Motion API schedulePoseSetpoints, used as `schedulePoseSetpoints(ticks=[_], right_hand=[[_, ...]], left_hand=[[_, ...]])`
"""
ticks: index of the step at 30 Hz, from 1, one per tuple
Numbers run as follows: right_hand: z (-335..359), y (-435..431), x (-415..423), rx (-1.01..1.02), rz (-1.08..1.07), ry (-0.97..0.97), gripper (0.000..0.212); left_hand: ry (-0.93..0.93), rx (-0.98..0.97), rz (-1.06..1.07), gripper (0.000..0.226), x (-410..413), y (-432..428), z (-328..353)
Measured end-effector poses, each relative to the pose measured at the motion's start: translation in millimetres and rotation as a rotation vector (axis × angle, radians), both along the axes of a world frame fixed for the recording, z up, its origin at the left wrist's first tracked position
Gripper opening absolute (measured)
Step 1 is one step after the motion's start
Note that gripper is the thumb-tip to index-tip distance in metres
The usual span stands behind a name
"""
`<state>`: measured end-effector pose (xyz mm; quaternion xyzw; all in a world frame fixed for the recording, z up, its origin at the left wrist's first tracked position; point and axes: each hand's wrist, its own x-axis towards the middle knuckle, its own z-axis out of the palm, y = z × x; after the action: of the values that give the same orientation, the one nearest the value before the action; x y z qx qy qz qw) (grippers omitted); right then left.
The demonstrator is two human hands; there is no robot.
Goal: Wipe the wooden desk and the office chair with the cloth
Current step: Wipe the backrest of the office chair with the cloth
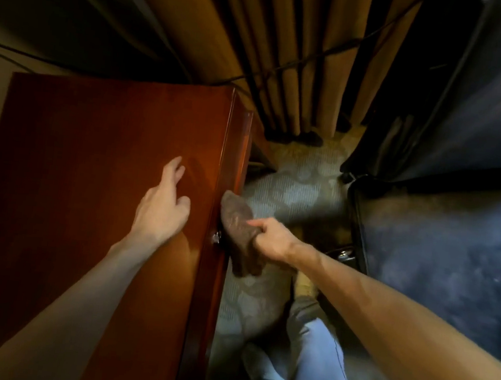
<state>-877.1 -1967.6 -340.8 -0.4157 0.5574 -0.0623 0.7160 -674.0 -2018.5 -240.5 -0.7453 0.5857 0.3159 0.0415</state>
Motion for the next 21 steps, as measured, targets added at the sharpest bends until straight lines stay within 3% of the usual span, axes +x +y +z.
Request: schedulePoseSetpoints(ticks=[3, 5, 9, 12, 15, 18, 21], right_hand=[[-15, -9, -15, 0.062, -0.436, -0.054, 0.058], [-13, -16, -12, 0.087, -0.537, -0.077, 0.07], [21, -5, 35, 0.056, -0.263, -0.166, 0.081], [29, 20, 56, 0.043, -0.21, -0.112, 0.09], [22, 40, 39, 0.012, -0.085, -0.108, 0.081], [16, 35, 20, -0.051, -0.119, -0.088, 0.061], [17, 21, 16, -0.145, -0.134, 0.021, 0.064]], left_hand=[[0.011, 0.041, 0.002, 0.073, 5, -4, 1], [0.001, 0.051, -0.015, 0.07, 7, -6, 1], [-0.041, -0.007, -0.039, 0.067, 7, -7, 1], [-0.074, -0.085, -0.026, 0.066, 5, -6, 5], [-0.079, -0.125, 0.022, 0.064, 3, -3, 10], [-0.054, -0.131, 0.055, 0.062, 8, -1, 16], [-0.056, -0.145, 0.035, 0.062, 15, -2, 18]])
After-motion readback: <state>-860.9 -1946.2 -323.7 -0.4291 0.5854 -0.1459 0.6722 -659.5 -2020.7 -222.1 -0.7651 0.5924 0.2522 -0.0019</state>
